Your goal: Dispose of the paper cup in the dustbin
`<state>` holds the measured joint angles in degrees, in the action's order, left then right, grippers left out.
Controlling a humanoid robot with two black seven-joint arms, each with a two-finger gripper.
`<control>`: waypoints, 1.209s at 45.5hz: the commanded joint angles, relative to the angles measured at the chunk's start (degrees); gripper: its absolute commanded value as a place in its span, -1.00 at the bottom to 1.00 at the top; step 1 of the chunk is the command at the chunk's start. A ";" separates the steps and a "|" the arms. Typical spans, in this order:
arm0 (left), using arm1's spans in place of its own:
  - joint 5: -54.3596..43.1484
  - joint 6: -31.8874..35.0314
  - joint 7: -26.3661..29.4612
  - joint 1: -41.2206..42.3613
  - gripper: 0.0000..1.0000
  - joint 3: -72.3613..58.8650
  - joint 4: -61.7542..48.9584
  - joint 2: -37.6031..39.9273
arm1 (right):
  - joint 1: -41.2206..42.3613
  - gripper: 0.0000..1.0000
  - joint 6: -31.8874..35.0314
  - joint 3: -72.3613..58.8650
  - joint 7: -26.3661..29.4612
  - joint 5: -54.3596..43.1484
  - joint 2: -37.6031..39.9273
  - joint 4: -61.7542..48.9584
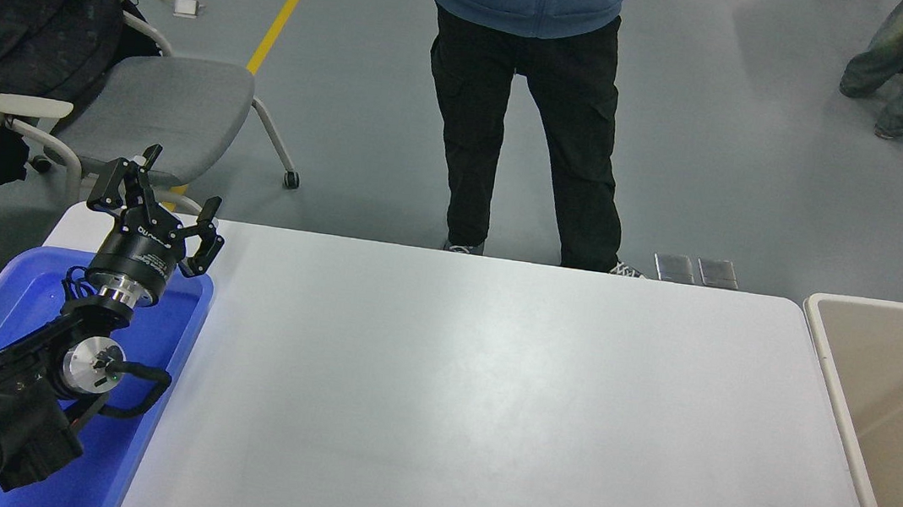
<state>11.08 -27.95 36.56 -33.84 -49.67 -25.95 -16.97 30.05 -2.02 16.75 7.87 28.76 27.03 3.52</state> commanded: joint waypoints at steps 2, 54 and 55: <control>0.00 0.00 0.00 0.00 1.00 0.01 -0.07 0.01 | 1.76 1.00 0.70 0.21 0.04 -0.19 2.32 0.17; 0.00 0.00 0.00 0.00 1.00 0.01 0.02 0.01 | 17.06 1.00 18.63 18.14 -3.12 -11.71 12.26 38.05; 0.00 0.00 0.00 0.00 1.00 0.01 0.02 0.01 | 17.15 1.00 18.63 18.14 -3.12 -11.71 11.39 37.97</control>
<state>11.07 -27.94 36.56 -33.84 -49.66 -25.93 -16.96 46.68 16.27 30.13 5.16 19.89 41.97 36.15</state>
